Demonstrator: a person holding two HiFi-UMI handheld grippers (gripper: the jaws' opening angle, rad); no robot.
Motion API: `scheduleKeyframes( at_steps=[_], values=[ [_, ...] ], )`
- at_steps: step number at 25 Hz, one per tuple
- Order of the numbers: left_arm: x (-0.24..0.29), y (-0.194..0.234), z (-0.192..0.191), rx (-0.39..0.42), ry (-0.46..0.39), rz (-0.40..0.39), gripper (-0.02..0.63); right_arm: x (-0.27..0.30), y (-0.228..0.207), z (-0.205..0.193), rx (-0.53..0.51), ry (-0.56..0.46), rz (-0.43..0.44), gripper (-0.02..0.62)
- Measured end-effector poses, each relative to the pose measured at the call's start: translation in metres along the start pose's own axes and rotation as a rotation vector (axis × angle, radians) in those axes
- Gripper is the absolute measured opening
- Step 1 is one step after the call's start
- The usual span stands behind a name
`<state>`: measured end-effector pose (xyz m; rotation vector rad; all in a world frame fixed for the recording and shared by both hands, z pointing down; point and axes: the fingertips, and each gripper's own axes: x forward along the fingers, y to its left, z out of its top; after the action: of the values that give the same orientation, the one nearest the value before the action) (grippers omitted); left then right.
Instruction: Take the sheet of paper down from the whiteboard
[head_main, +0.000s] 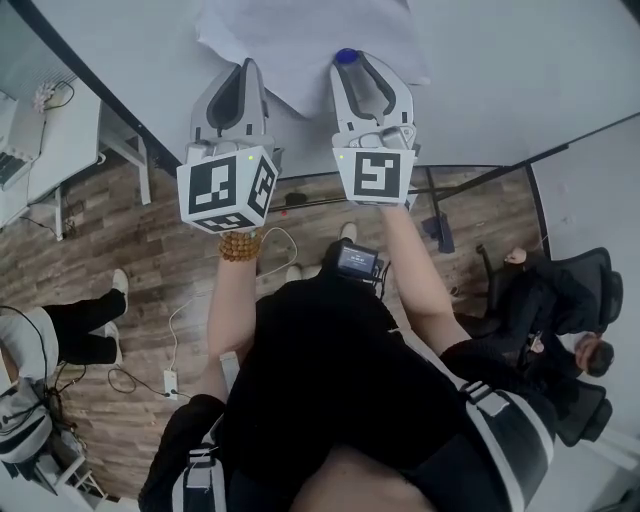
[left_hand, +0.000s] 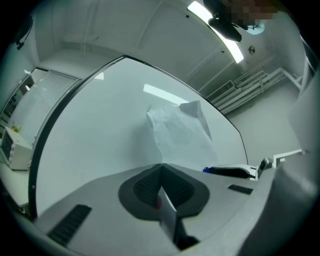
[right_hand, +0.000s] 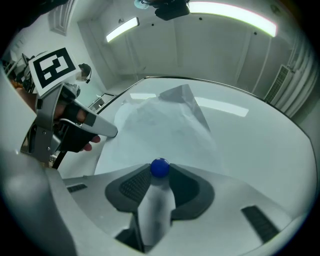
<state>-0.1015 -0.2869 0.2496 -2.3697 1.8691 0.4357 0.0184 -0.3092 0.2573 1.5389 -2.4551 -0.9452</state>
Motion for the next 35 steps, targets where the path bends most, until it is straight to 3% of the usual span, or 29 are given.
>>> scheduleKeyframes(
  at_steps=[18,35],
  values=[
    [-0.024,-0.018,-0.070,-0.020,0.131,-0.018,0.009,0.001,0.003,-0.003,0.023,0.001,0.011,0.117],
    [-0.029,-0.024,-0.075,-0.019,0.135,-0.029,0.009,0.000,0.004,-0.004,0.044,0.025,0.019,0.115]
  ],
)
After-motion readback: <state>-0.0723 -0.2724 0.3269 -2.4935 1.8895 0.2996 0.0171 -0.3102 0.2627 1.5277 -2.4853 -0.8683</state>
